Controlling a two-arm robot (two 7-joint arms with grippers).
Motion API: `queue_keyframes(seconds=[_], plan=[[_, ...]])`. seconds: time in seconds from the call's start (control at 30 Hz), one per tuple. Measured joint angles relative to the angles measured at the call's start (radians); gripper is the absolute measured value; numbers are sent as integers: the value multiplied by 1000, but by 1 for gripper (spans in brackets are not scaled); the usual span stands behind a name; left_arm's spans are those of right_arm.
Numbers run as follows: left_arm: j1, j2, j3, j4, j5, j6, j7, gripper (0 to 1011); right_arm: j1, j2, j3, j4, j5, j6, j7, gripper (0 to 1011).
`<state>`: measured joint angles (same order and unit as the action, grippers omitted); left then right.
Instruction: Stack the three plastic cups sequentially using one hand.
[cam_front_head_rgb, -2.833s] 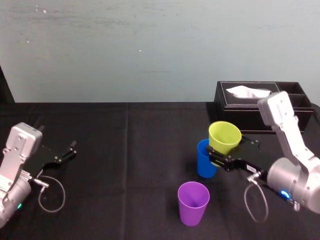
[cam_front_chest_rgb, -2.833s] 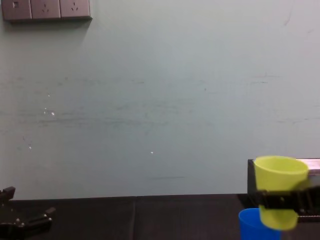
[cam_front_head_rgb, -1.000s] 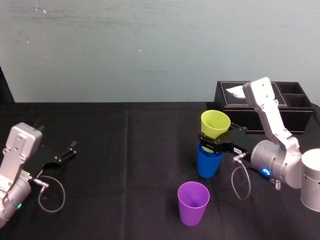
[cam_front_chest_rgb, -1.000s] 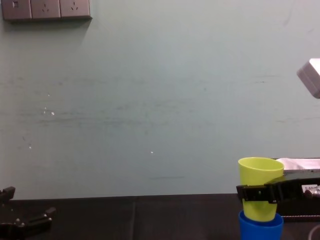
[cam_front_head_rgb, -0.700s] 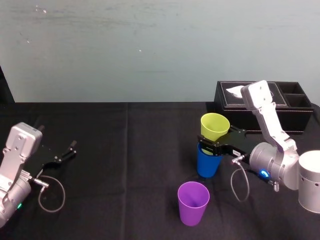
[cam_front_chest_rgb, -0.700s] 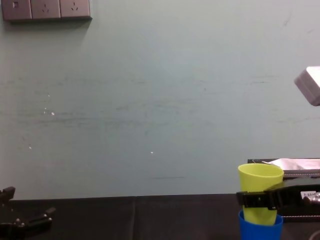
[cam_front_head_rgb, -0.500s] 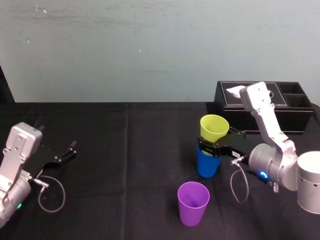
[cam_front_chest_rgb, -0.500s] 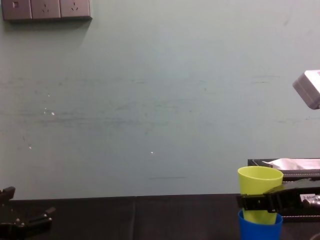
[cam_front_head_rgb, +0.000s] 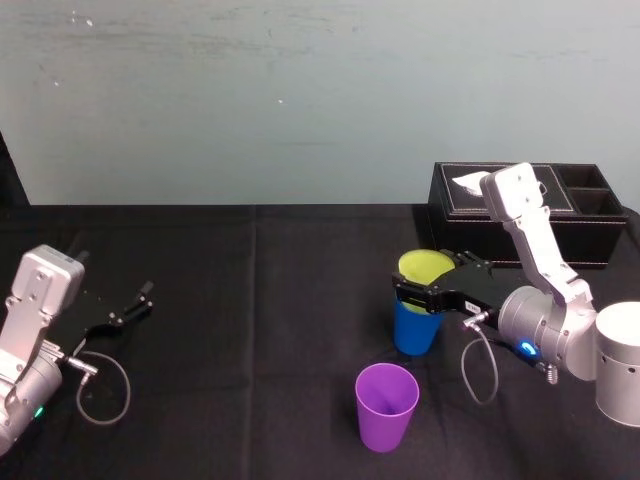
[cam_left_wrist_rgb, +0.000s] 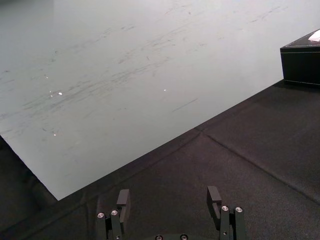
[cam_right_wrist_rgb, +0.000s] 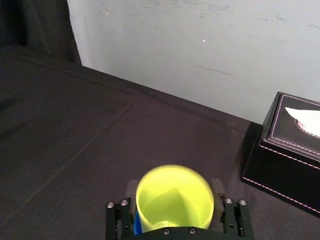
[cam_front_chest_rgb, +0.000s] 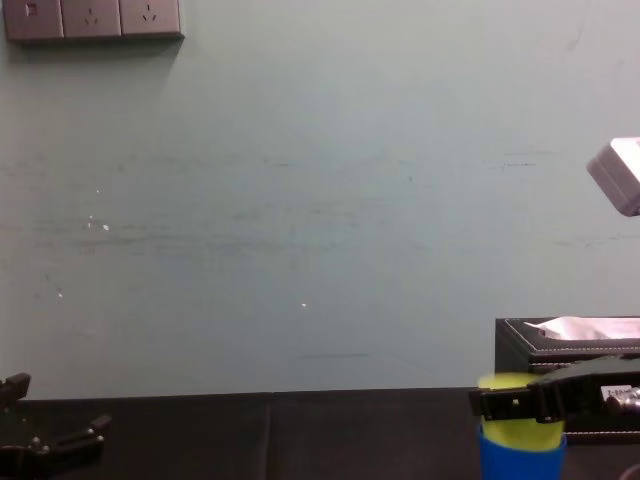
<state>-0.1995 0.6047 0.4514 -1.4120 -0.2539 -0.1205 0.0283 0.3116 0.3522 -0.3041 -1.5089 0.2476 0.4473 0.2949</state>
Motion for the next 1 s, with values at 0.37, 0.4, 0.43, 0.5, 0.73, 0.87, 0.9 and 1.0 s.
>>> queue_keyframes(seconds=[0.37,0.4,0.43,0.5,0.73,0.87,0.9,1.0], plan=[[0,0,0,0,0,0,0,1000,-1,0,1,-1,1,0,0,1004],[0,0,0,0,0,0,0,1000,-1,0,1,-1,1,1,0,1004],[0,0,0,0,0,0,0,1000,-1,0,1,-1,1,1,0,1004],[0,0,0,0,0,0,0,1000,-1,0,1,-1,1,1,0,1004],[0,0,0,0,0,0,0,1000,-8,2,10,-16,2,-15,0,1004],[0,0,0,0,0,0,0,1000,-16,4,19,-35,2,-28,-2,1004],[0,0,0,0,0,0,0,1000,-20,6,23,-45,2,-31,-2,1004],[0,0,0,0,0,0,0,1001,-32,15,33,-77,6,-28,-2,1004]])
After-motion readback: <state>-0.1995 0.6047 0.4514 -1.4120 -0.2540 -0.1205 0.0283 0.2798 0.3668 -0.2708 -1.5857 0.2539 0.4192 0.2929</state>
